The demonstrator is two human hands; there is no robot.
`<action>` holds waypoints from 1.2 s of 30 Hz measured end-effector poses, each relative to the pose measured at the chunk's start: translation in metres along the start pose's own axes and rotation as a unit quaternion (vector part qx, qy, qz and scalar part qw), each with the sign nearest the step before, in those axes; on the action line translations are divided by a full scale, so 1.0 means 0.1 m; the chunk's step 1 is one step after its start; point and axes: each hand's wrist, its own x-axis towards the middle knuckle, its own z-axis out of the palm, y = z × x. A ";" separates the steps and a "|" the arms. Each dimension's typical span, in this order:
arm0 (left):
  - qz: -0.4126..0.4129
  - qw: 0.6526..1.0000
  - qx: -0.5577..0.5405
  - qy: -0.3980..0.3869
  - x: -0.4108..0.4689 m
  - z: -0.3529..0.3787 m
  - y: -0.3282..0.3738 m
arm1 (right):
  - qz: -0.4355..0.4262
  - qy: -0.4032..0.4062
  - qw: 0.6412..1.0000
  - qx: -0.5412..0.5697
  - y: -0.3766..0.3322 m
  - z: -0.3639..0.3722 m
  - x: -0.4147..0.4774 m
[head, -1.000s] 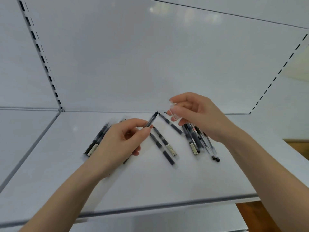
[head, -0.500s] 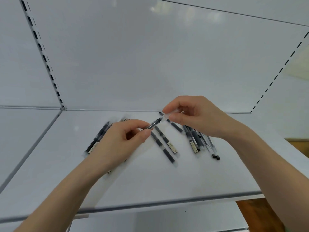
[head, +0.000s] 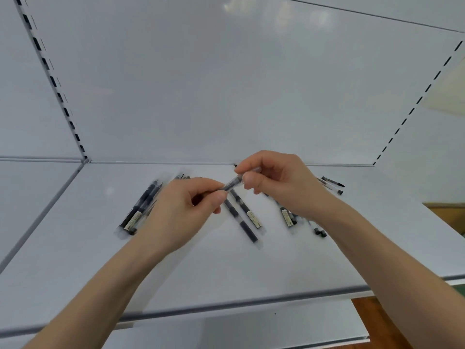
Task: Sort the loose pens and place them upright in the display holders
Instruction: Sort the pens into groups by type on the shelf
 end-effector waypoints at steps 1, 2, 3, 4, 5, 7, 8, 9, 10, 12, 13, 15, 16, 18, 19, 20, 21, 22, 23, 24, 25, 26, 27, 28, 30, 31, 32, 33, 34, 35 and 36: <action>-0.007 1.000 0.008 -0.005 0.02 0.00 -0.01 | 0.008 0.004 1.000 0.012 0.03 0.01 0.00; -0.010 0.999 0.030 -0.008 0.05 0.01 -0.03 | 0.020 0.008 1.000 0.021 0.08 0.00 0.00; -0.011 0.997 0.070 -0.005 0.09 0.01 -0.06 | 0.036 0.014 0.999 0.021 0.13 -0.01 0.02; -0.013 0.992 0.124 0.006 0.12 0.01 -0.10 | 0.053 0.029 0.998 0.004 0.18 -0.03 0.03; -0.019 0.983 0.182 0.021 0.15 0.01 -0.14 | 0.069 0.053 0.996 -0.031 0.22 -0.06 0.05; -0.044 0.959 0.276 0.045 0.18 -0.01 -0.25 | 0.099 0.089 0.982 -0.132 0.30 -0.12 0.05; -0.061 0.947 0.311 0.050 0.19 -0.02 -0.29 | 0.115 0.083 0.973 -0.180 0.34 -0.12 0.03; -0.078 0.937 0.336 0.051 0.19 -0.04 -0.32 | 0.136 0.064 0.966 -0.212 0.37 -0.11 0.01; -0.090 0.930 0.352 0.052 0.19 -0.05 -0.34 | 0.154 0.038 0.960 -0.231 0.39 -0.07 -0.02; -0.099 0.920 0.375 0.053 0.20 -0.05 -0.36 | 0.171 -0.007 0.949 -0.265 0.38 0.02 -0.07; -0.099 0.915 0.387 0.052 0.20 -0.04 -0.35 | 0.170 -0.023 0.944 -0.280 0.36 0.07 -0.08; -0.096 0.909 0.401 0.052 0.21 -0.02 -0.35 | 0.174 -0.050 0.932 -0.313 0.34 0.12 -0.07; -0.089 0.910 0.401 0.058 0.21 -0.01 -0.35 | 0.177 -0.058 0.926 -0.327 0.34 0.13 -0.06; -0.062 0.922 0.371 0.090 0.20 0.00 -0.32 | 0.189 -0.062 0.920 -0.336 0.34 0.14 -0.04; -0.041 0.932 0.345 0.107 0.19 0.02 -0.29 | 0.193 -0.049 0.924 -0.326 0.34 0.13 -0.04; -0.021 0.942 0.316 0.114 0.19 0.03 -0.26 | 0.195 -0.027 0.933 -0.302 0.34 0.11 -0.05; -0.011 0.952 0.286 0.105 0.19 0.06 -0.22 | 0.193 -0.008 0.944 -0.269 0.32 0.10 -0.06; -0.016 0.964 0.252 0.085 0.20 0.09 -0.17 | 0.187 0.006 0.956 -0.228 0.29 0.09 -0.07; -0.032 0.975 0.211 0.062 0.22 0.12 -0.12 | 0.179 0.013 0.967 -0.181 0.24 0.09 -0.08; -0.050 0.984 0.163 0.044 0.25 0.16 -0.07 | 0.171 0.011 0.975 -0.139 0.19 0.09 -0.10; -0.064 0.991 0.113 0.036 0.29 0.21 -0.04 | 0.165 0.001 0.980 -0.112 0.15 0.10 -0.11; -0.073 0.994 0.070 0.035 0.32 0.25 -0.01 | 0.156 -0.013 0.983 -0.097 0.12 0.11 -0.11; -0.081 0.995 0.034 0.040 0.34 0.29 0.01 | 0.150 -0.028 0.984 -0.090 0.09 0.11 -0.11; -0.088 0.995 0.003 0.045 0.36 0.31 0.02 | 0.145 -0.038 0.984 -0.091 0.11 0.09 -0.08; -0.104 0.992 -0.043 0.053 0.39 0.32 0.00 | 0.137 -0.013 0.984 -0.117 0.21 -0.02 0.04; -0.111 0.991 -0.056 0.054 0.38 0.31 0.00 | 0.128 0.027 0.980 -0.153 0.30 -0.10 0.13; -0.117 0.990 -0.061 0.053 0.37 0.30 0.00 | 0.114 0.067 0.970 -0.202 0.40 -0.19 0.24; -0.121 0.990 -0.062 0.050 0.36 0.29 -0.01 | 0.106 0.093 0.958 -0.250 0.50 -0.28 0.35; -0.123 0.989 -0.061 0.046 0.34 0.29 -0.02 | 0.108 0.104 0.943 -0.297 0.59 -0.34 0.46; -0.125 0.989 -0.060 0.042 0.33 0.28 -0.03 | 0.120 0.101 0.926 -0.343 0.68 -0.37 0.56; -0.126 0.990 -0.058 0.038 0.31 0.27 -0.04 | 0.139 0.090 0.909 -0.382 0.76 -0.39 0.64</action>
